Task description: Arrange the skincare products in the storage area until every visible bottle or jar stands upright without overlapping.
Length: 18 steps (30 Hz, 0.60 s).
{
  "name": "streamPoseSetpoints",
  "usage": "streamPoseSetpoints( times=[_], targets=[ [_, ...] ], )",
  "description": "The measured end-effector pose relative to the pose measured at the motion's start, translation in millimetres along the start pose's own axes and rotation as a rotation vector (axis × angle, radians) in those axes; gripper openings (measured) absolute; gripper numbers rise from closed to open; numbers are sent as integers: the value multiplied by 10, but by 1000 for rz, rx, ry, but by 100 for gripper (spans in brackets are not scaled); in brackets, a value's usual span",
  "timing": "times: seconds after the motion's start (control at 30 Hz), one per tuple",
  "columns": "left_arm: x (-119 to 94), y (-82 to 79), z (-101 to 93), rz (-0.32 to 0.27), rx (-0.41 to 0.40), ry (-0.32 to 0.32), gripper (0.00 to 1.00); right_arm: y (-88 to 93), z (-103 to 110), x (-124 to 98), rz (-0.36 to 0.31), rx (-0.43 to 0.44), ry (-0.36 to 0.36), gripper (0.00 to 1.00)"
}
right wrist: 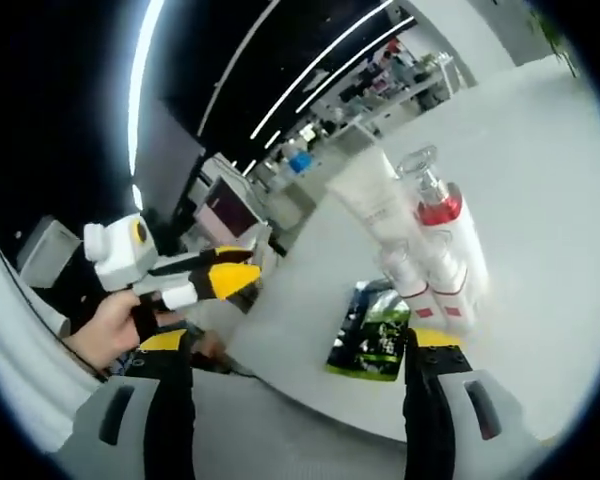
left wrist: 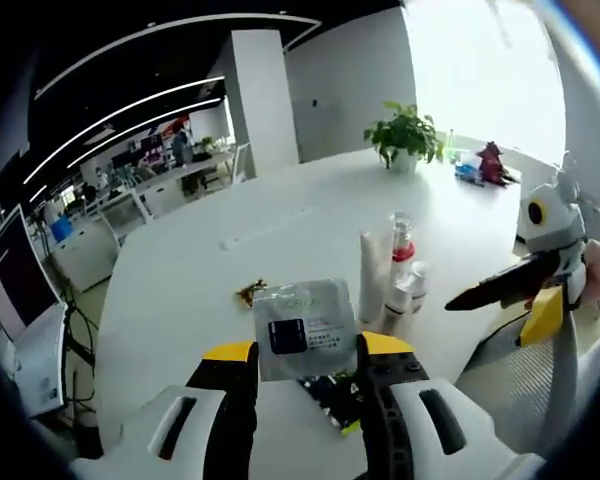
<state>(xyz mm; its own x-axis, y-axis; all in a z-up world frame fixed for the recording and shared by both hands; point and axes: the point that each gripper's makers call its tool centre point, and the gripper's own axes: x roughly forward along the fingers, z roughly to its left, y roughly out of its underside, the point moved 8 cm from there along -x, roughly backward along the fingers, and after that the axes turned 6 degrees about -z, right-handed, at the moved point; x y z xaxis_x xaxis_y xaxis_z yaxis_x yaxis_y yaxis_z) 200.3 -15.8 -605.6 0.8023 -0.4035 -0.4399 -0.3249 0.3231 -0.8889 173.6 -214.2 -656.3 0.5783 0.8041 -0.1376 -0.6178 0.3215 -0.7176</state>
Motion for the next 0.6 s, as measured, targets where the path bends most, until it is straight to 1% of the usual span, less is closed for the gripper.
streamPoseSetpoints(
  times=[0.1, 0.2, 0.27, 0.33, 0.37, 0.5, 0.6],
  targets=[
    [-28, 23, -67, 5, 8, 21, 35, -14, 76, 45, -6, 14, -13, 81],
    [-61, 43, -156, 15, 43, 48, 35, -33, 158, 103, -13, 22, -35, 79],
    [-84, 54, -201, 17, 49, 61, 35, -48, 206, 135, -29, 33, -50, 76],
    [-110, 52, -260, 14, 59, 73, 35, -64, 216, 157, -44, 48, -62, 72],
    [-119, 56, -280, 15, 56, 81, 35, -70, 209, 172, -50, 59, -63, 71],
    [-146, 63, -366, 16, 88, 120, 35, -56, 199, 211, -68, 83, -61, 67],
    [-177, 67, -416, 14, 106, 129, 35, -36, 190, 234, -86, 120, -73, 62]
  ],
)
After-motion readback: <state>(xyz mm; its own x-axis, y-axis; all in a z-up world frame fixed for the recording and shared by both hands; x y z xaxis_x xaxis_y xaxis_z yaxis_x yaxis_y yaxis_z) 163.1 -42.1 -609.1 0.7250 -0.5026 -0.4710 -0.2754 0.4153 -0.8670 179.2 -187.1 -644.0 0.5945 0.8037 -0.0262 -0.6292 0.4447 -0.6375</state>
